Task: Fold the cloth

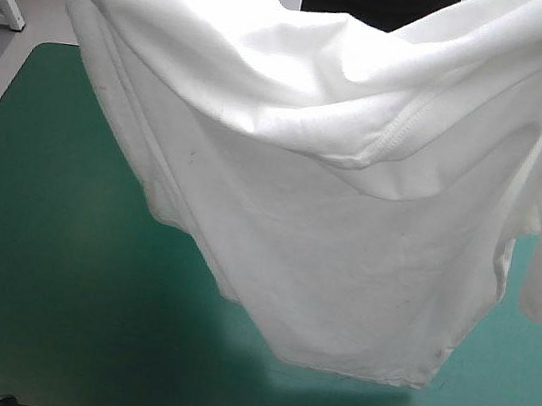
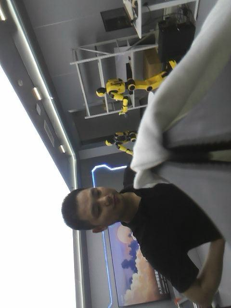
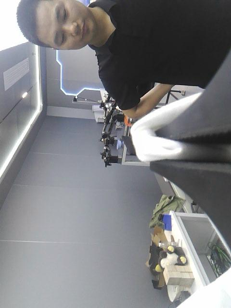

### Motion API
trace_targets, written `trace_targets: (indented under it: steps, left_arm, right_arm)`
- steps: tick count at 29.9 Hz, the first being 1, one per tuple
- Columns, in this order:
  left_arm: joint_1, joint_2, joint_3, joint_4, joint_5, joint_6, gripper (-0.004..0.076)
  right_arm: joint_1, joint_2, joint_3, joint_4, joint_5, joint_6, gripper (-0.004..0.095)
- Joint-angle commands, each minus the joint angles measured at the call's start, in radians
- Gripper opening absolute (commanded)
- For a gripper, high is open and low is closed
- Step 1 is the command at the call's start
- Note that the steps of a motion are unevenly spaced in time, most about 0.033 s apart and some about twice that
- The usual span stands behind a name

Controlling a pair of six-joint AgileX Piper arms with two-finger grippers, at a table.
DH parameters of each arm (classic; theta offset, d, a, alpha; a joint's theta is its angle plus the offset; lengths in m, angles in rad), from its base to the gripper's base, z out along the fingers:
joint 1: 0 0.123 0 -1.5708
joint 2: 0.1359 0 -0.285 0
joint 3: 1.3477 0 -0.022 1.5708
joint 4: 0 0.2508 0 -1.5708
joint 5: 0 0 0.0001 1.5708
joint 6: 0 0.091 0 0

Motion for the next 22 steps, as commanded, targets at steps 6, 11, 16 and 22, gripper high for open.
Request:
trace_targets:
  steps: [6, 11, 16, 22]
  left_arm:
    - [-0.001, 0.117, -0.015, 0.311, 0.114, -0.131, -0.0009]
    - [-0.001, 0.259, -0.015, 0.469, 0.216, -0.166, -0.0009]
    - [0.059, 0.418, -0.015, 0.518, 0.217, -0.189, -0.0009]
    - [0.183, 0.58, -0.015, 0.363, 0.226, -0.189, -0.0009]
  right_arm:
    - [-0.002, 0.129, 0.024, -0.143, 0.026, 0.076, -0.0017]
    - [-0.002, 0.248, 0.064, -0.169, 0.089, 0.078, -0.0017]
    - [-0.002, 0.374, 0.083, -0.171, 0.121, 0.088, -0.0017]
    - [-0.002, 0.533, 0.083, -0.172, 0.147, 0.093, -0.0017]
